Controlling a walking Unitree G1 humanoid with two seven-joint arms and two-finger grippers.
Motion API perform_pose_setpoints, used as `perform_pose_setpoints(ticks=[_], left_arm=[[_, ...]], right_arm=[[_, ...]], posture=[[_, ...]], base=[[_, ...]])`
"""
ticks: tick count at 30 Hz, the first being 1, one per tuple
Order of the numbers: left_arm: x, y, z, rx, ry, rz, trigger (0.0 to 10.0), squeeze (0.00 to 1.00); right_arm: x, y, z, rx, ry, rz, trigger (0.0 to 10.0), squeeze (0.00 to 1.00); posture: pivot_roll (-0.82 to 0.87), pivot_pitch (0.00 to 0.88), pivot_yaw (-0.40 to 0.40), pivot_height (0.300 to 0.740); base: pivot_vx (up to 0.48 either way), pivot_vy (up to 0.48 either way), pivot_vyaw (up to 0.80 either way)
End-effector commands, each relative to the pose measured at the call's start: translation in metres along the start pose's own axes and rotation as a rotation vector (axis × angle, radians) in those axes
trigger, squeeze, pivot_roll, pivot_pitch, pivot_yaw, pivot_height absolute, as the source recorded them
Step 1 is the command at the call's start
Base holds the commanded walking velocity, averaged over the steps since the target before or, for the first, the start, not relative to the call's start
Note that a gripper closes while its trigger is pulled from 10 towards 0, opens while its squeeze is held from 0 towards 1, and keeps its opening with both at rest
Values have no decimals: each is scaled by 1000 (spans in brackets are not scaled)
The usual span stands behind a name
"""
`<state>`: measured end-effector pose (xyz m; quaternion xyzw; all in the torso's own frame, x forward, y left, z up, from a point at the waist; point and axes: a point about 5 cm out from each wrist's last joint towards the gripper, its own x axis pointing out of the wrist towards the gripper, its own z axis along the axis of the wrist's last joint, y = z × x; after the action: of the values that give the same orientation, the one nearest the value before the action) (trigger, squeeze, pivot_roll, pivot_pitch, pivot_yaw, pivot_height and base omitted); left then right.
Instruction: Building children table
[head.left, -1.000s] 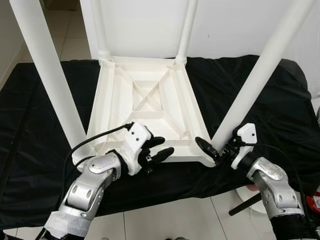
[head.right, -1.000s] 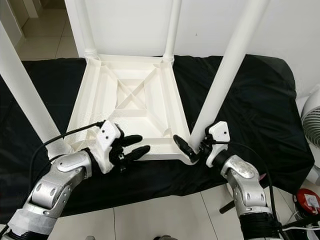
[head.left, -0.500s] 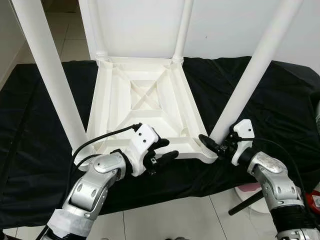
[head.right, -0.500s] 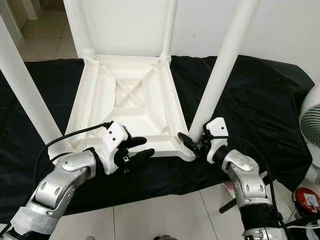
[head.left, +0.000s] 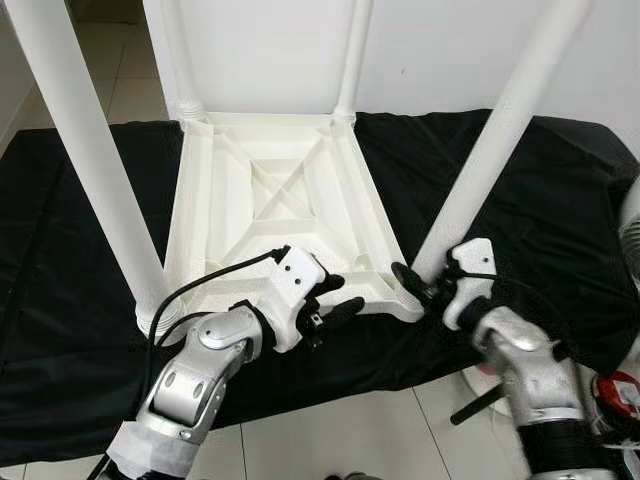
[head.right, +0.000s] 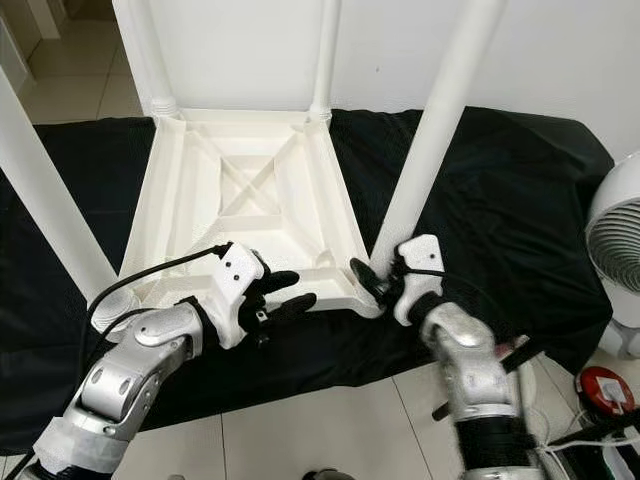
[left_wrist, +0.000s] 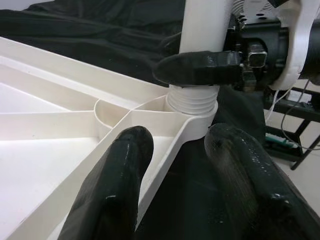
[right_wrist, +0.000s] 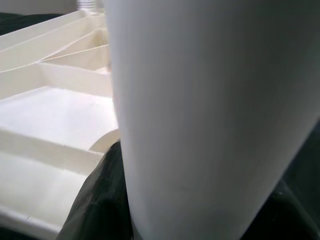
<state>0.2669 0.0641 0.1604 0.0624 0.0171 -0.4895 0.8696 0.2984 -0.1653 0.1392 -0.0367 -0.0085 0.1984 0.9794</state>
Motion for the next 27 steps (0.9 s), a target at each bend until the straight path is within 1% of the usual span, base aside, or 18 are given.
perform_pose_setpoints(ticks=[1, 3, 4, 6, 7, 8, 10, 15, 16, 18, 19, 20, 21, 22, 25, 27], left_arm=[[1, 4, 0, 13, 6, 50, 10000, 0], [2, 6, 0, 14, 8, 60, 10000, 0], [2, 6, 0, 14, 8, 60, 10000, 0], [3, 7, 1, 16, 6, 64, 10000, 0], [4, 7, 1, 17, 5, 65, 10000, 0], [4, 7, 1, 17, 5, 65, 10000, 0], [5, 7, 1, 17, 1, 68, 10000, 0], [5, 7, 2, 17, -4, 72, 10000, 0], [5, 7, 2, 16, -5, 73, 10000, 0], [6, 7, 1, 15, -6, 73, 10000, 0], [6, 7, 2, 16, -9, 71, 10000, 0], [6, 7, 2, 16, -9, 71, 10000, 0], [6, 6, 2, 9, -17, 69, 10000, 0], [6, 6, 3, 5, -20, 68, 10000, 0], [5, 5, 3, 3, -22, 64, 10000, 0], [5, 5, 3, 3, -22, 64, 10000, 0]], right_arm=[[0, 12, -19, 11, 100, -7, 0, 0], [5, 26, -23, 70, 94, -89, 0, 0], [5, 26, -23, 70, 94, -89, 0, 0], [10, 38, -24, 129, 92, -225, 0, 0], [11, 41, -24, 145, 93, -268, 0, 0], [11, 41, -24, 145, 93, -268, 0, 0], [13, 46, -22, 176, 82, -336, 0, 0], [15, 49, -18, 182, 74, -356, 0, 0], [15, 49, -18, 170, 80, -354, 588, 0], [15, 50, -17, 158, 87, -360, 588, 0], [14, 50, -15, 171, 67, -341, 10000, 0], [14, 50, -15, 171, 67, -341, 10000, 0], [14, 50, -12, 188, 43, -320, 10000, 306], [13, 50, -10, 197, 20, -291, 10000, 1000], [11, 51, -8, 205, -8, -225, 10000, 1000], [11, 51, -8, 205, -9, -221, 10000, 1000]], posture=[[24, 63, -51, 740], [23, 61, -49, 740], [23, 61, -49, 740], [24, 58, -48, 740], [24, 58, -48, 740], [24, 58, -48, 740], [26, 57, -48, 740], [24, 57, -48, 740], [24, 57, -48, 740], [24, 57, -48, 740], [23, 58, -50, 740], [23, 58, -50, 740], [23, 58, -50, 740], [23, 58, -50, 740], [26, 60, -52, 740], [26, 60, -52, 740]], base=[[0, 0, 0], [0, 0, 0], [0, 0, 0], [0, 0, 0], [0, 0, 0], [0, 0, 0], [0, 0, 0], [0, 0, 0], [0, 0, 0], [0, 0, 0], [0, 0, 0], [0, 0, 0], [0, 0, 0], [0, 0, 0], [0, 0, 0], [0, 0, 0]])
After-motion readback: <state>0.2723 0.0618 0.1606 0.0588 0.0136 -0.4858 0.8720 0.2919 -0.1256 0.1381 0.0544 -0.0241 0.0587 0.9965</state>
